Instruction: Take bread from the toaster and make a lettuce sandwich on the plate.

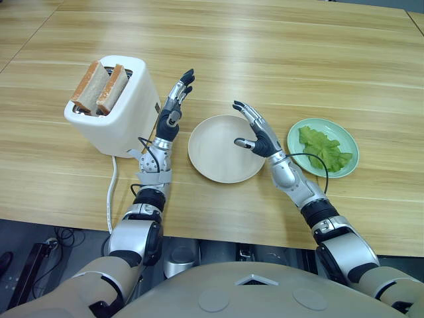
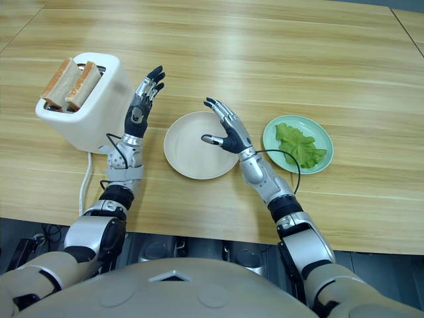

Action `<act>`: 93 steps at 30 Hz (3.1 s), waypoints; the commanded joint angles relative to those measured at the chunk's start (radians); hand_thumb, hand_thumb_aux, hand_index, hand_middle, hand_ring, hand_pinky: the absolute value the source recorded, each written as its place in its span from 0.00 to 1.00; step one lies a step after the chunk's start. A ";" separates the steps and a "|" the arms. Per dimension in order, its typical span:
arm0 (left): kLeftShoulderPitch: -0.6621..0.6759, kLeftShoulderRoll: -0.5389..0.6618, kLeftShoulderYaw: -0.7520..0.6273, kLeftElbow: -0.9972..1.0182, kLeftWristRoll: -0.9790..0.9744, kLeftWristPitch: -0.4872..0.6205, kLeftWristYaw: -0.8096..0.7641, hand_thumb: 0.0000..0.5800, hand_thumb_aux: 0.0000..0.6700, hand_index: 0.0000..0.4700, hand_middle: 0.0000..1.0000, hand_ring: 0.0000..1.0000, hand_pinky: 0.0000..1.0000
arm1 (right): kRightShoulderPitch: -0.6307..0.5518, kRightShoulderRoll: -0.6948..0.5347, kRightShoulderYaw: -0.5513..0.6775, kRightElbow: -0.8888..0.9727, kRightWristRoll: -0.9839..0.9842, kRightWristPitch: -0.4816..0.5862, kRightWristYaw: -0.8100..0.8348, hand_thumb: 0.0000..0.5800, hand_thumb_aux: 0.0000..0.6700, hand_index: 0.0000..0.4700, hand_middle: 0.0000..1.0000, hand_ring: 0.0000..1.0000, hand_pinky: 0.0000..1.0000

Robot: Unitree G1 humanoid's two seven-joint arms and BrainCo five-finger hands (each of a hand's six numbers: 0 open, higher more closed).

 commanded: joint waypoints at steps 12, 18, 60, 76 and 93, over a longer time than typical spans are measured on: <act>0.000 -0.007 0.001 -0.015 -0.045 0.032 -0.054 0.00 0.00 0.00 0.00 0.00 0.00 | -0.004 -0.003 -0.036 -0.016 0.059 -0.002 -0.015 0.00 0.00 0.00 0.00 0.00 0.00; 0.070 0.018 -0.025 -0.232 -0.140 0.065 -0.140 0.00 0.00 0.00 0.00 0.00 0.00 | 0.008 -0.013 -0.052 -0.052 0.079 -0.008 -0.015 0.00 0.00 0.00 0.00 0.00 0.00; 0.133 0.627 0.146 0.008 0.405 0.383 0.491 0.39 0.22 0.21 0.00 0.00 0.00 | 0.087 -0.039 -0.138 -0.233 0.115 0.041 0.022 0.00 0.00 0.00 0.00 0.00 0.00; 0.116 0.607 0.146 -0.029 0.279 0.304 0.447 1.00 0.93 0.91 0.00 0.00 0.00 | 0.084 -0.020 -0.129 -0.208 0.107 0.050 0.019 0.00 0.00 0.00 0.00 0.00 0.00; 0.016 0.567 0.206 -0.208 0.073 0.330 0.346 1.00 1.00 0.98 0.00 0.00 0.00 | 0.080 -0.004 -0.121 -0.191 0.099 0.047 0.023 0.00 0.00 0.00 0.00 0.00 0.00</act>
